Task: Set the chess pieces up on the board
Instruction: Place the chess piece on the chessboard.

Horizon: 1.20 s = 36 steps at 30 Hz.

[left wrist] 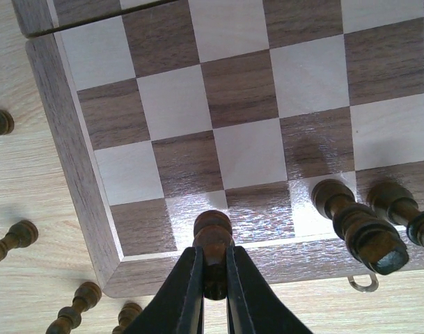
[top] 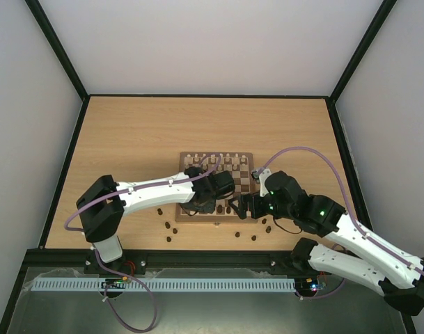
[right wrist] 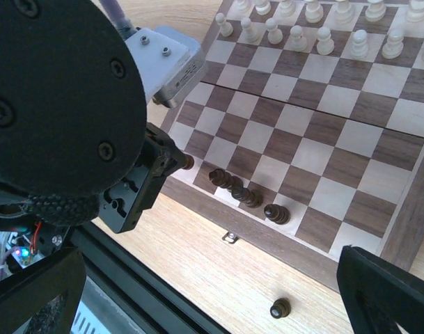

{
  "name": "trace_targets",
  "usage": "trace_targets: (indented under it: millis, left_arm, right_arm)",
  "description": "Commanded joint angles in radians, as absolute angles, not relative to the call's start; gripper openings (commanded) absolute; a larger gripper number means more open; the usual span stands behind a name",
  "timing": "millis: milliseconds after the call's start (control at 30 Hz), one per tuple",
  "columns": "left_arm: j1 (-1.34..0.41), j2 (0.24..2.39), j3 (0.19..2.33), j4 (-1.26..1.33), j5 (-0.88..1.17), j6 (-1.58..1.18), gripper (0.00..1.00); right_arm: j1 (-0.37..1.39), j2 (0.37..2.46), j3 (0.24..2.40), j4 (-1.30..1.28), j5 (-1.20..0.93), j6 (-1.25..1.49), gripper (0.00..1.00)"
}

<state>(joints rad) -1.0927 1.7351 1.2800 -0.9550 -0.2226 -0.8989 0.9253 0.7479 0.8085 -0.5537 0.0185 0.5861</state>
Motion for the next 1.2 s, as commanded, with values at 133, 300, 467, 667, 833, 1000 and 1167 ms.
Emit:
trace_targets:
  millis: [133,300,467,667,833,1000,1167]
  left_arm:
    - [-1.082,1.681,1.217,-0.94,-0.213,-0.951,0.02]
    - [-1.079,1.668,1.186,-0.915,-0.205,-0.958,0.03]
    - [-1.078,1.677,1.18,-0.897,-0.196,-0.951,0.03]
    - [-1.077,1.68,1.174,-0.892,-0.193,-0.945,0.05]
    - [-1.076,1.676,1.165,-0.893,-0.194,-0.948,0.06]
    - [-1.075,1.673,1.159,-0.892,-0.193,-0.949,0.07]
    - [-1.074,1.679,1.163,-0.886,-0.192,-0.946,0.13]
  right_arm:
    - [0.93,0.732,0.793,-0.543,-0.023,0.565,1.0]
    - [0.931,0.73,0.793,-0.541,-0.024,0.564,1.0]
    - [0.931,0.729,0.793,-0.543,-0.023,0.565,1.0]
    - [0.931,0.729,0.793,-0.543,-0.022,0.565,1.0]
    - [0.93,0.729,0.792,-0.541,-0.027,0.564,1.0]
    - [0.931,0.727,0.79,-0.539,-0.031,0.563,1.0]
    - [0.931,0.726,0.79,-0.538,-0.035,0.562,1.0]
